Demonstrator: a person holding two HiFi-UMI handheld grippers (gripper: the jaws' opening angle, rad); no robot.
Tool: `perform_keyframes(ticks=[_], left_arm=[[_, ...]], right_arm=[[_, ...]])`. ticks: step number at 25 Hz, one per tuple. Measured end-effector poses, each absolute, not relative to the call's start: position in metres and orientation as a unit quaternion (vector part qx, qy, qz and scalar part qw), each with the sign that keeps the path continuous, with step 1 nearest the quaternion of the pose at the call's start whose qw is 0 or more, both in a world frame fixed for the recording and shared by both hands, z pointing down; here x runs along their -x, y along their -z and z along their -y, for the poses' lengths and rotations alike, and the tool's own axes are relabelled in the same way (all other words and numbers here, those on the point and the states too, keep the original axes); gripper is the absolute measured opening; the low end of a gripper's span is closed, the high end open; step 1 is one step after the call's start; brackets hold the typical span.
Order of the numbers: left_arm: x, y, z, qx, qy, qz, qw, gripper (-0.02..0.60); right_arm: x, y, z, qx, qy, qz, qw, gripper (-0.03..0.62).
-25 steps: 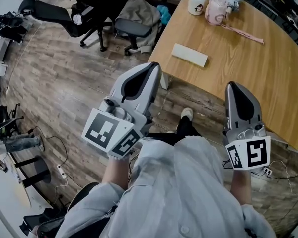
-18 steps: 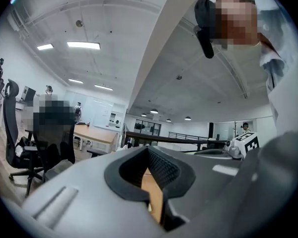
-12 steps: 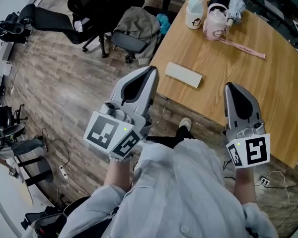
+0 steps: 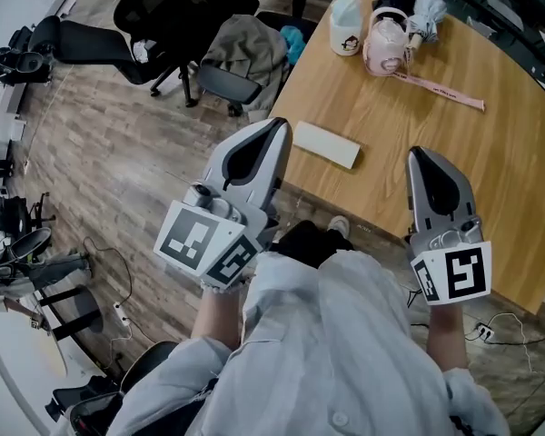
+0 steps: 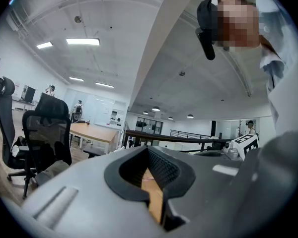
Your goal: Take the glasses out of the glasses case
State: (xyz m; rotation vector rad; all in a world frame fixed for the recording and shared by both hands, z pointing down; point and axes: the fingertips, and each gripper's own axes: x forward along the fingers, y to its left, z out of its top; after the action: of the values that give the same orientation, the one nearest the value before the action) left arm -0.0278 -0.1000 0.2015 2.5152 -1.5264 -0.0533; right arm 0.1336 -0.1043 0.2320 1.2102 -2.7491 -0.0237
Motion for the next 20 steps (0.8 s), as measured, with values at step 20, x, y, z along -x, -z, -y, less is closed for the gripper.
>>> perform_keyframes(ticks=[20], left_arm=[[0.058, -0.224, 0.162, -0.881, -0.022, 0.459, 0.115, 0.003]], right_arm=[[-0.106, -0.245, 0.146, -0.463, -0.009, 0.883, 0.076, 0.002]])
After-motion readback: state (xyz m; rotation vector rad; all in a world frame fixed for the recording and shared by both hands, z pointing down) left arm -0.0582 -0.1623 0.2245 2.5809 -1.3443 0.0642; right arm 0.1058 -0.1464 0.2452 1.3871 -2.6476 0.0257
